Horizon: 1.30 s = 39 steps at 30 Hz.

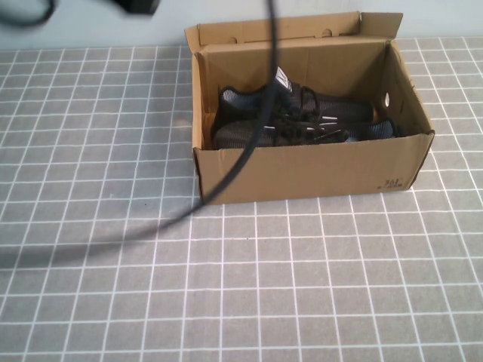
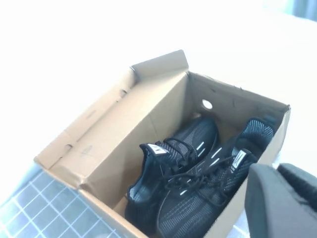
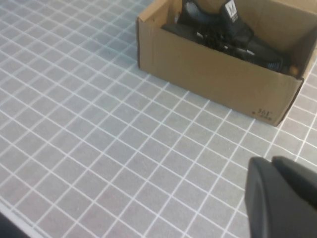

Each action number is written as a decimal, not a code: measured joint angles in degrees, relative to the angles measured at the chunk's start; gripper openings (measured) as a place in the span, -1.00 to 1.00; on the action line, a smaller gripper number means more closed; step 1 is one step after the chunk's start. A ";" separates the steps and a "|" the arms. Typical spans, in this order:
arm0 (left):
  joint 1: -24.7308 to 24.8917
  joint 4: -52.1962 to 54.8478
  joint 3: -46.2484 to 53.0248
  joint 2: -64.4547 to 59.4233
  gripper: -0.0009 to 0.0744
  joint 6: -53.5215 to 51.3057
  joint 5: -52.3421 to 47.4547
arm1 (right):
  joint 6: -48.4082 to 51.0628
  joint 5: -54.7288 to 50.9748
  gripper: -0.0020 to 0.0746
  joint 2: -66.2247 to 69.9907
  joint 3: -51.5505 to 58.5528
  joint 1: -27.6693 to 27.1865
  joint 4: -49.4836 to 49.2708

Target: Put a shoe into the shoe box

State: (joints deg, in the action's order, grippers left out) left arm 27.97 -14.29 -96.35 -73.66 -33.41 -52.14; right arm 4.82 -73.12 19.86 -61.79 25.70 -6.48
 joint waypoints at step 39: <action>0.05 -12.17 97.81 73.36 -0.98 0.23 50.10 | 1.54 40.36 -0.99 -11.04 26.60 0.00 -16.98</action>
State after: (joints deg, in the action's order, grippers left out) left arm 28.02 -26.46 1.47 -0.30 -33.18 -2.03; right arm 6.36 -32.76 8.82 -35.19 25.70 -23.47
